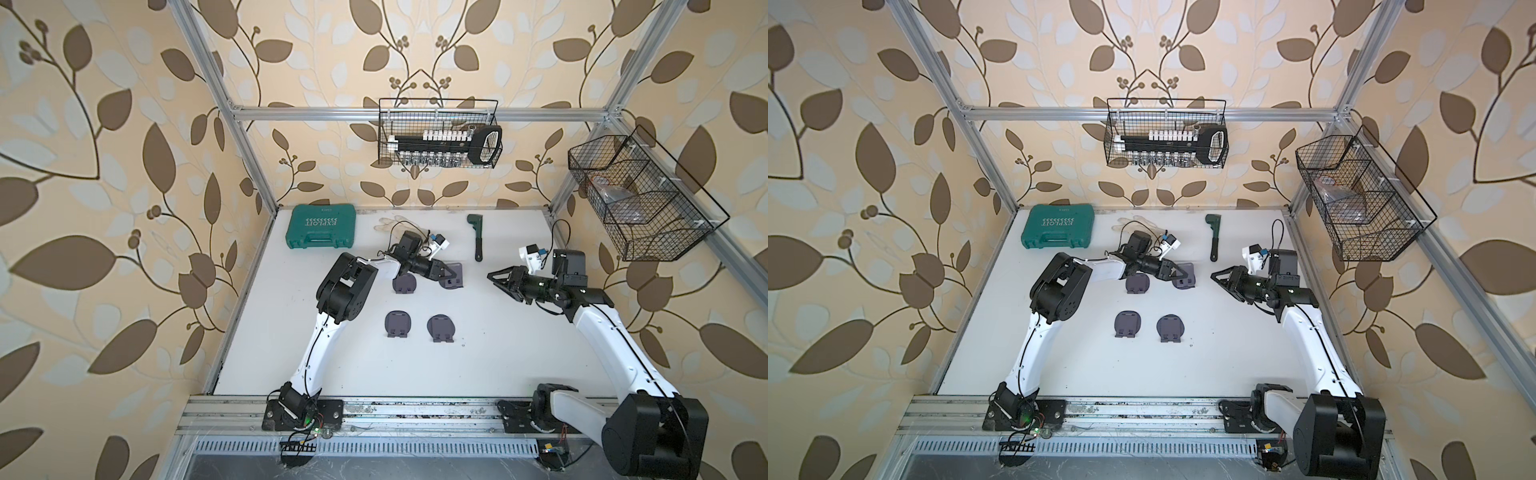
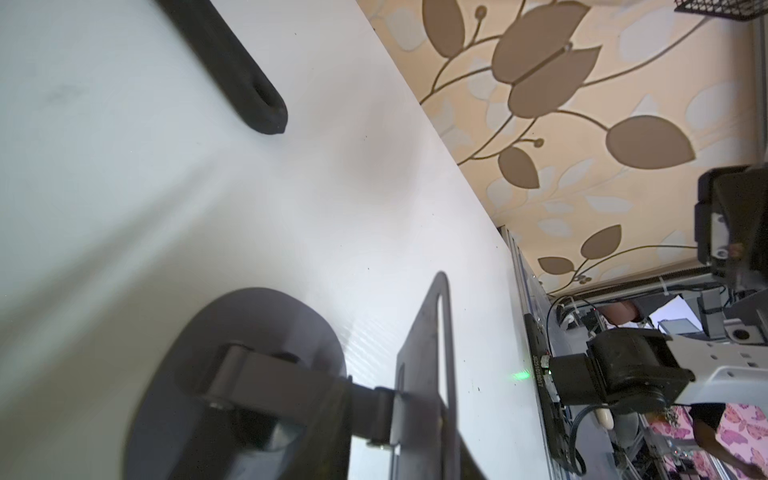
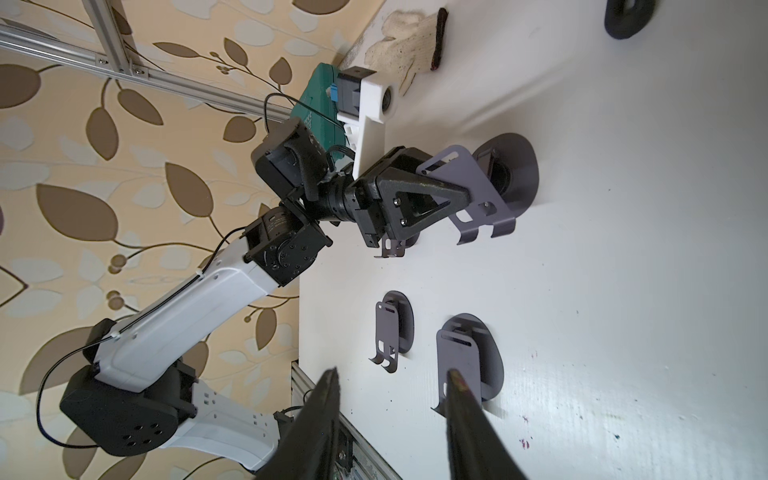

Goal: Open the phone stand
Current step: Place the phone stand at the center of the board, then pick up the phone stand at the center of the board.

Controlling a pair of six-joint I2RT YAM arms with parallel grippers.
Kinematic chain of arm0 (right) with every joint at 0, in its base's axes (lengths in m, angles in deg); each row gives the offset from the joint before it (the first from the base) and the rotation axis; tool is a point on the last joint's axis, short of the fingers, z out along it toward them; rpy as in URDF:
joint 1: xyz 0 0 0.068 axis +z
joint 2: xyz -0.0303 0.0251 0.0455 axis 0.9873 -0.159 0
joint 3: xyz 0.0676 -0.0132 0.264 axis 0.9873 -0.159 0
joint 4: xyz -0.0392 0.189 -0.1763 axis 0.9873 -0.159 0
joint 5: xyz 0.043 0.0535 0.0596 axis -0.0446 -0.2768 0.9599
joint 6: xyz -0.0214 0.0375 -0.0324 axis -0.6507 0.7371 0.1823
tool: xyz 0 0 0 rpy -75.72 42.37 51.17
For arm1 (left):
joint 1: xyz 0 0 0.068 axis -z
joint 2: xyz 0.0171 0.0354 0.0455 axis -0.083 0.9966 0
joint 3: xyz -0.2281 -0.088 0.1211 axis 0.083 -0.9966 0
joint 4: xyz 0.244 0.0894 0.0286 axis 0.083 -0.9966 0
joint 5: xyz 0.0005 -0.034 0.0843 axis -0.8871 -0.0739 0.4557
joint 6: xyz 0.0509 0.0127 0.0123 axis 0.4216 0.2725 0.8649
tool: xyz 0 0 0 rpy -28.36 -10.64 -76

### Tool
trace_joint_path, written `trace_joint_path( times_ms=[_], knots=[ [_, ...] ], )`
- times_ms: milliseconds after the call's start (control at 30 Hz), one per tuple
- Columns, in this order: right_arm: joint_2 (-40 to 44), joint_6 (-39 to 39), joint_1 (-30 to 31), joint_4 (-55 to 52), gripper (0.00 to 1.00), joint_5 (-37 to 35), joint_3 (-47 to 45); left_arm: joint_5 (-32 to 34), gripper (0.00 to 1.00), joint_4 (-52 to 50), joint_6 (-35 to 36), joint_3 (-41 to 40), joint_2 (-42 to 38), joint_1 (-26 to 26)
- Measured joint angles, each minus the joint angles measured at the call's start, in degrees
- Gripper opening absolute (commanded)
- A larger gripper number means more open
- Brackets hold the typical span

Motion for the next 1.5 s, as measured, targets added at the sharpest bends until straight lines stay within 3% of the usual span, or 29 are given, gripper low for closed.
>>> trace_joint_path(
  times_ms=[100,333,433,700,933,1100,1500],
  knots=[
    [1.4,-0.4,0.0,0.0,0.47,-0.3,-0.1,1.8,0.48,-0.4,-0.3,-1.5,-1.4,0.0],
    [5.8,-1.1,0.0,-0.1,0.5,-1.5,-0.1,7.0,0.5,-7.7,0.1,-2.0,-5.3,-0.1],
    [6.7,-1.5,0.0,-0.7,0.51,-2.4,-0.1,8.8,0.56,-12.7,1.3,-2.0,-9.2,-0.2],
    [7.3,-2.1,2.0,-3.2,0.51,-5.0,0.8,13.3,0.51,-24.5,3.5,-2.0,-18.5,-4.0],
    [6.8,-2.1,9.8,-4.0,0.48,-8.6,2.6,15.4,0.52,-21.7,-1.0,-17.3,-24.2,-13.1],
    [2.6,-2.3,14.2,-4.9,0.45,-10.6,4.4,17.0,0.52,-17.6,-2.9,-26.5,-24.8,-12.5],
    [-5.1,-2.0,22.4,-4.8,0.4,-16.1,7.0,17.5,0.52,-10.2,-3.4,-29.9,-25.9,-15.1]
  ],
)
